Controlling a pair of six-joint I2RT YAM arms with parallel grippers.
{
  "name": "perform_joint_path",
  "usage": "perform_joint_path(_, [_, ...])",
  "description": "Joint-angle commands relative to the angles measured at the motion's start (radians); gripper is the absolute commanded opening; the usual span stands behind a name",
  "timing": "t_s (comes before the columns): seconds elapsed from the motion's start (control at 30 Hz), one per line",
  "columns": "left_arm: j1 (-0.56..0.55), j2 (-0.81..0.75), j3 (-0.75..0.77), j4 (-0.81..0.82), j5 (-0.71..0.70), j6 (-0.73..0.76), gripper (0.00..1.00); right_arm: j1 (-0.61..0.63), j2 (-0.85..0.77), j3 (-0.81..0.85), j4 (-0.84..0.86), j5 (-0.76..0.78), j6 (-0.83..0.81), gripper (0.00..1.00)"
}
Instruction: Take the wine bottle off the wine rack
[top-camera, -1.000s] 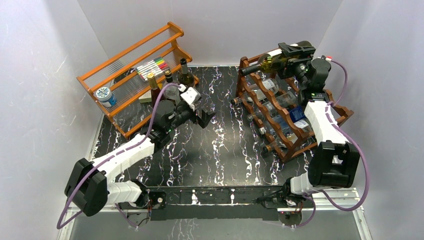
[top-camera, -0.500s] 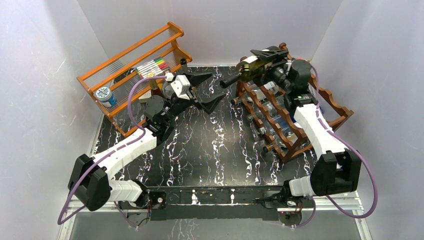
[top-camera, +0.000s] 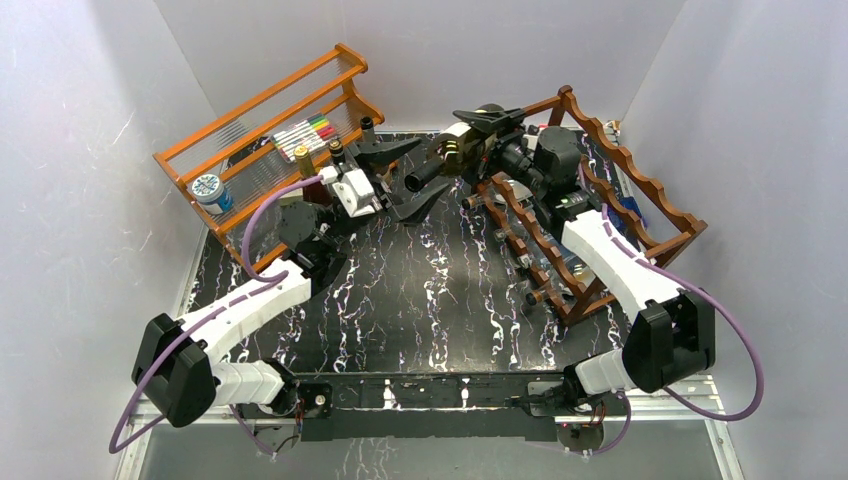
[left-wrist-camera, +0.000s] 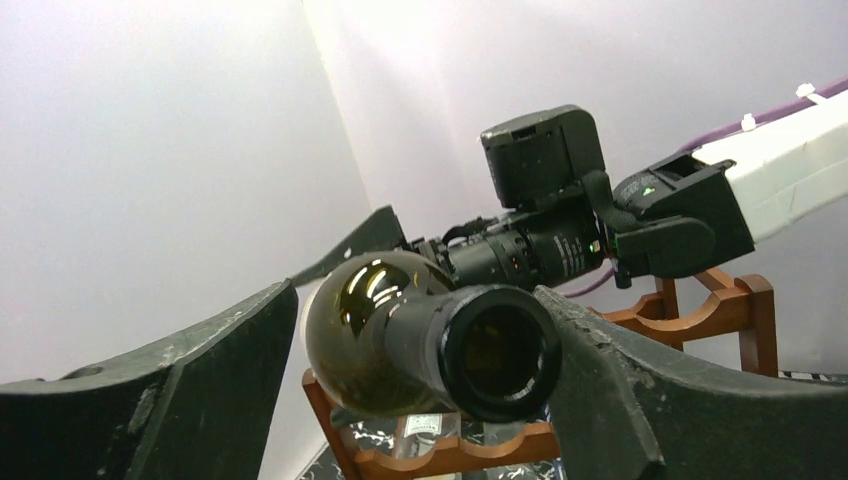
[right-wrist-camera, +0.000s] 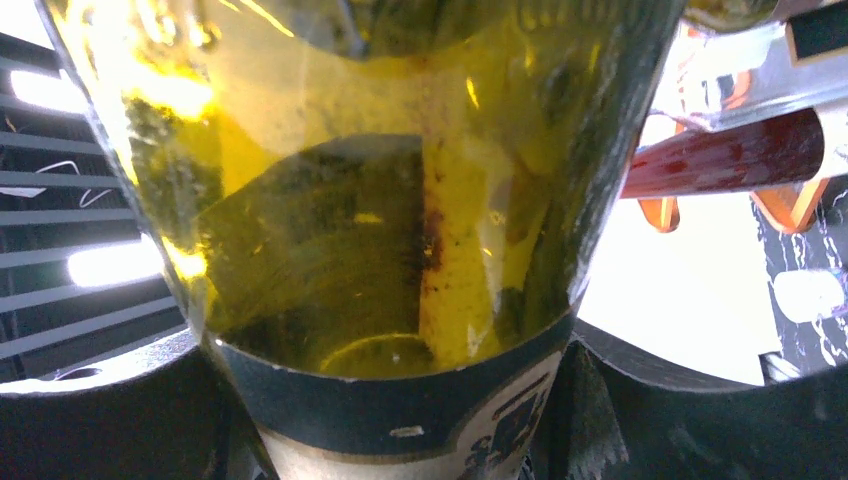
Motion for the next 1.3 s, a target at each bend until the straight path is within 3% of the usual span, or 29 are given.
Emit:
perform_joint_path(0.0, [-0.007, -0.023, 0.007, 0.114, 0.023, 0.062, 0.81, 0.034, -0.017, 0.07, 0.194, 0.02, 0.073, 0.34])
perform_joint_path(0.2, [-0.009, -0.012, 0.017, 0.15, 0.019, 0.08, 0.67, 0.063, -0.012, 0.065, 0.219, 0.022, 0.107, 0.34])
perform_joint_path(0.5, [-0.011, 0.016, 0.043, 0.149, 0.025, 0.108, 0.62, 0.089, -0.023, 0.04, 0.259, 0.028, 0.151, 0.35])
perform_joint_path(0.6, [-0.011, 0.015, 0.056, 0.149, 0.023, 0.11, 0.52, 0.098, -0.03, 0.044, 0.256, 0.031, 0.146, 0.35])
perform_joint_path(0.73, [-0.011, -0.001, 0.071, 0.149, 0.015, 0.13, 0.3, 0.101, -0.042, 0.017, 0.262, 0.038, 0.147, 0.37])
perform_joint_path(0.9, [-0.011, -0.048, 0.081, 0.149, -0.022, 0.19, 0.0, 0.101, -0.062, -0.025, 0.289, 0.064, 0.157, 0.53])
perform_joint_path(1.17, [-0.011, -0.128, 0.082, 0.15, -0.103, 0.222, 0.0, 0.095, -0.094, -0.078, 0.258, 0.111, 0.157, 0.96])
perform_joint_path(1.27, [-0.011, -0.162, 0.078, 0.15, -0.158, 0.238, 0.0, 0.072, -0.123, -0.101, 0.204, 0.125, 0.157, 0.98])
